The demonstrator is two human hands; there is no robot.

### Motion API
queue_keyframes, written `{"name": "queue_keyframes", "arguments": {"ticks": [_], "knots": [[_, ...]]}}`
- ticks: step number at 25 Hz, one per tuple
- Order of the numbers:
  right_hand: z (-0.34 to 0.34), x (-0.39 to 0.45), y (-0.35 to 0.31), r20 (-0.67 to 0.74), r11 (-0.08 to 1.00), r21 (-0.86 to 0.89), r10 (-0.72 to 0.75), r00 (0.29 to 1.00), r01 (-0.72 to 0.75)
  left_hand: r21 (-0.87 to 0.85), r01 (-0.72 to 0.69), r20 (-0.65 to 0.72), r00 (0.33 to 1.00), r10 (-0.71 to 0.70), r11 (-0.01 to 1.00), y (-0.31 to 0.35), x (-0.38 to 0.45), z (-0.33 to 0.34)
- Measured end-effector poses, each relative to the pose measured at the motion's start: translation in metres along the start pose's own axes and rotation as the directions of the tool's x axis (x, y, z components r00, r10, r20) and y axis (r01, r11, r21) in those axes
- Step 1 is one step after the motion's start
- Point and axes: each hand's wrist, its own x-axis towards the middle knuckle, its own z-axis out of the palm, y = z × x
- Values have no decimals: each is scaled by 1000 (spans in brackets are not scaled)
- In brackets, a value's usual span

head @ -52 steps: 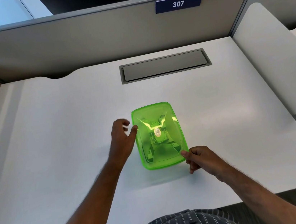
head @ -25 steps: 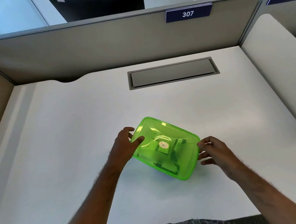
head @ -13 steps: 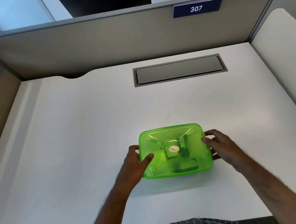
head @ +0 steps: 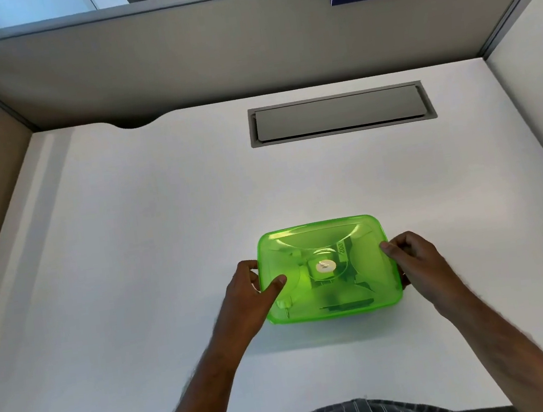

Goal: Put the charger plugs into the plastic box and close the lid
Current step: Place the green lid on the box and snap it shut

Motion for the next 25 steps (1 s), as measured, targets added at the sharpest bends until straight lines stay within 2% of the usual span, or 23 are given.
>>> {"name": "queue_keyframes", "arguments": {"ticks": [8,15,25], "knots": [[5,55,-31,3,999,22,-45,999,45,18,-61,-80,995,62,998,29,54,-11],[16,122,-64,-21,996,10,-91,996,91,67,-108,-119,986,116,992,66,127,-23],[28,199,-108,-40,989,24,-143,989,144,52,-134,-151,979,141,990,98,218,-30]]}}
